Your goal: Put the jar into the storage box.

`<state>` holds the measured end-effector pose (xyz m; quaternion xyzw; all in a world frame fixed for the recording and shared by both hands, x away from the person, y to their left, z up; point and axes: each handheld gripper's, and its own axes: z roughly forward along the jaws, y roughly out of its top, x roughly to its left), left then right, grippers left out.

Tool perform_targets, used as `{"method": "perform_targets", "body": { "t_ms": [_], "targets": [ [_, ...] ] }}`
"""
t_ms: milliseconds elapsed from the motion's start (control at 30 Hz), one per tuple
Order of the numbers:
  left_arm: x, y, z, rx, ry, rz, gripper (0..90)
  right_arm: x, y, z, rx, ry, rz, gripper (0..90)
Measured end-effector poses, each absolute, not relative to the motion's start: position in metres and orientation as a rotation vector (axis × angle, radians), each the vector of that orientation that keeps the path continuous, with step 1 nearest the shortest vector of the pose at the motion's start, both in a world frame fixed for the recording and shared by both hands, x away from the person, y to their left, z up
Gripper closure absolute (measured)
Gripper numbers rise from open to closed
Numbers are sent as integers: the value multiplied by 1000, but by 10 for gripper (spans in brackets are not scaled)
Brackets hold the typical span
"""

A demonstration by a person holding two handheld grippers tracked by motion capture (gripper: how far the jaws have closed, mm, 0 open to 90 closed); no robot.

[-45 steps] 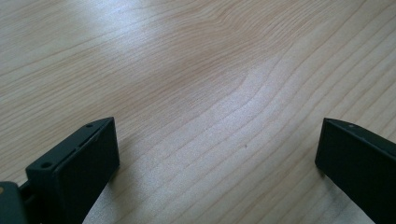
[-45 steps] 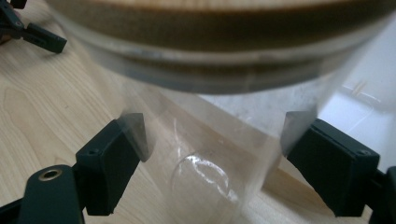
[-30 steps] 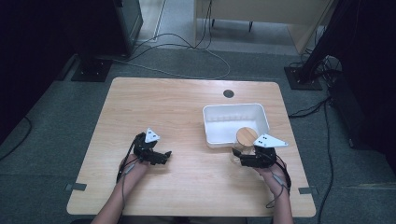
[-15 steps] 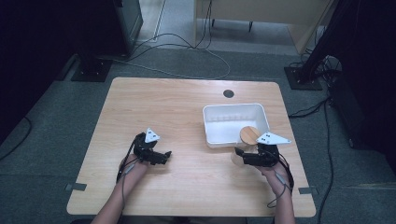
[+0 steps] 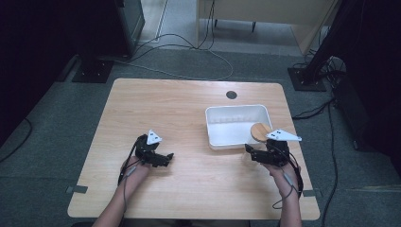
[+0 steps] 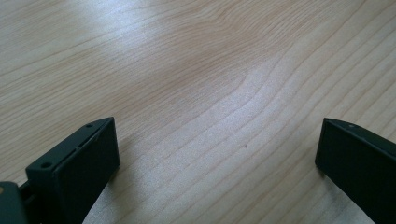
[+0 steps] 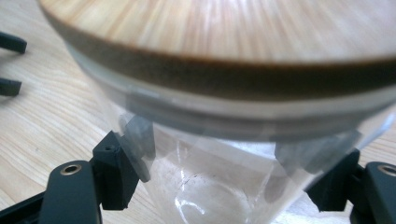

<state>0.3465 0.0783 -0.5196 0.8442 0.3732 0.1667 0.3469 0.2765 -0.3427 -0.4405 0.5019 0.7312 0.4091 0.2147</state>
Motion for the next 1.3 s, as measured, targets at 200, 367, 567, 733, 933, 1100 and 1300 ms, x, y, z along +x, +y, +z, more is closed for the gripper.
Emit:
{"method": "perform_targets", "body": {
  "t_ms": [200, 367, 567, 733, 933, 1100, 1300],
  "targets": [
    [346, 78, -520, 2190, 968, 432, 0, 273, -344, -430, 1378, 1989, 1145, 253],
    [346, 78, -520, 2189, 968, 433, 0, 273, -347, -420, 1362, 1930, 1174, 253],
    [346, 78, -520, 2189, 968, 434, 0, 274, -347, -418, 1302, 1895, 1204, 254],
    [344, 79, -520, 2185, 983, 441, 0, 277, -341, -415, 1251, 1839, 1238, 254],
    [343, 79, -520, 2181, 985, 442, 0, 284, -325, -424, 1084, 1754, 1266, 254],
    [343, 79, -520, 2182, 989, 443, 0, 288, -321, -429, 1066, 1732, 1264, 254],
    [342, 79, -520, 2184, 988, 444, 0, 303, -318, -447, 1096, 1641, 1296, 253]
  ]
}}
